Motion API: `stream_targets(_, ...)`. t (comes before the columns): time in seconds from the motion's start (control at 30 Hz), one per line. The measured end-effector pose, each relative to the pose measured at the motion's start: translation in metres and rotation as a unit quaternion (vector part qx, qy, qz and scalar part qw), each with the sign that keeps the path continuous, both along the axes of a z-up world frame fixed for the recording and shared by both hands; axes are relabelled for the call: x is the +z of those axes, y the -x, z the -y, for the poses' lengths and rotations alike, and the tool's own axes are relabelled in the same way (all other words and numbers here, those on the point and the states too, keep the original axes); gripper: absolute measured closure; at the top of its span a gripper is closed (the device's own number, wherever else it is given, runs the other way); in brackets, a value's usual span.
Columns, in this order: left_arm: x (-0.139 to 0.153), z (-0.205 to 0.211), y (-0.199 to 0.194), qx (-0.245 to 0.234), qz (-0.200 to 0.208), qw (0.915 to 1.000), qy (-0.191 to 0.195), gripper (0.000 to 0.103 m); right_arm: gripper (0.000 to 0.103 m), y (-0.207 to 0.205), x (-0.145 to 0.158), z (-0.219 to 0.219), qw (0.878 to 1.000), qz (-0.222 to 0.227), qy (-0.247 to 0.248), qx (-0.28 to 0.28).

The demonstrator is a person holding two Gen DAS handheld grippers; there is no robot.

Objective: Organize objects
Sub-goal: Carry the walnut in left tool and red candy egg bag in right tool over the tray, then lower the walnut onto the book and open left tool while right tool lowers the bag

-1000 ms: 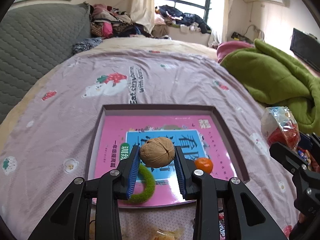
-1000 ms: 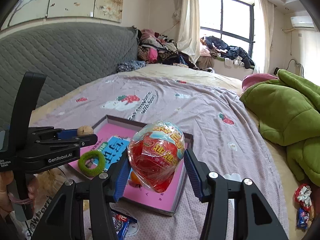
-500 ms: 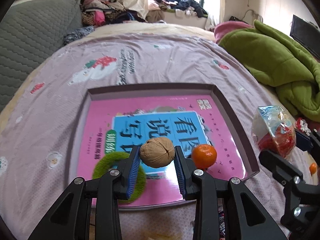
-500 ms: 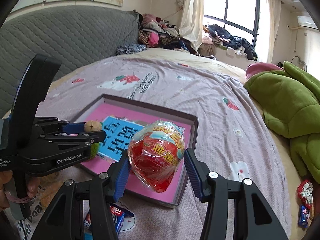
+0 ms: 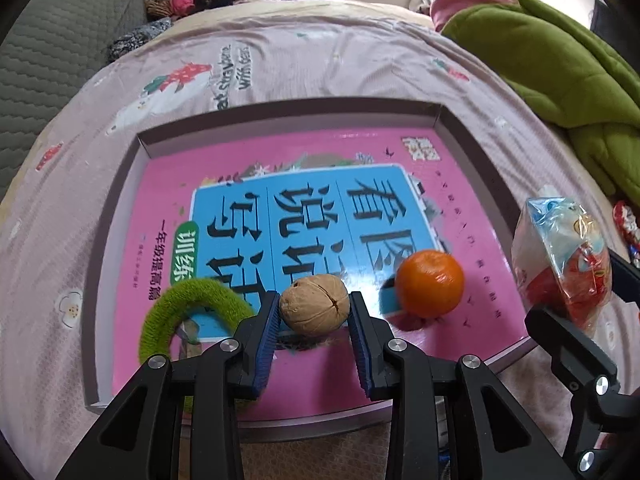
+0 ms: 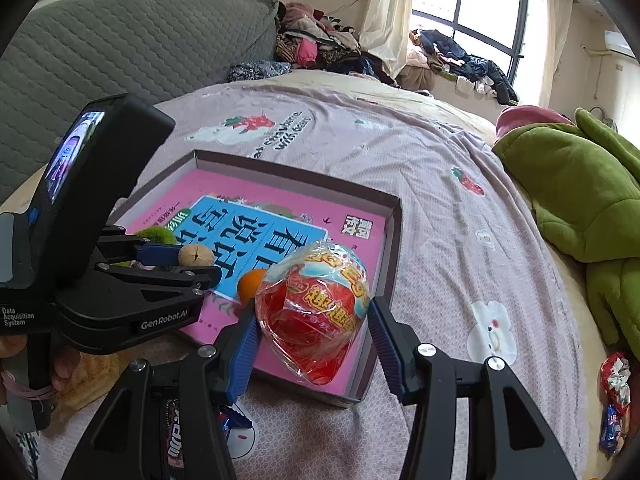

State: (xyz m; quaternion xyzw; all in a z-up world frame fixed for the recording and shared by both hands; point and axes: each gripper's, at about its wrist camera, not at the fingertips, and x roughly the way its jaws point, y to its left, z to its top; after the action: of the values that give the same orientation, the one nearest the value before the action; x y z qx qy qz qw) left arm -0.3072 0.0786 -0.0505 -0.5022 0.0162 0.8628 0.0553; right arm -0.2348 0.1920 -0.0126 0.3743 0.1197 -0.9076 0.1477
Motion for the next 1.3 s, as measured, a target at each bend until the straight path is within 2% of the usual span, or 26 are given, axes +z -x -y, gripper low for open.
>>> stream_targets(0.83,-0.002,0.009,-0.002,-0.003,0.014,0.9996,-0.025,0.067,0.050,0.010,-0.032,0.008,0.999,0.026,-0.025,0.001)
stream_targets(1.0,-0.002,0.011,-0.004,-0.001,0.015,0.9998,-0.016,0.066,0.050,0.011,-0.035,0.009,0.999,0.030,-0.023,-0.002)
stream_targets(1.3,0.011,0.016,-0.010,-0.001,0.007,0.9995,-0.032,0.063,0.049,0.014,-0.037,0.006,0.999,0.038,-0.011,-0.012)
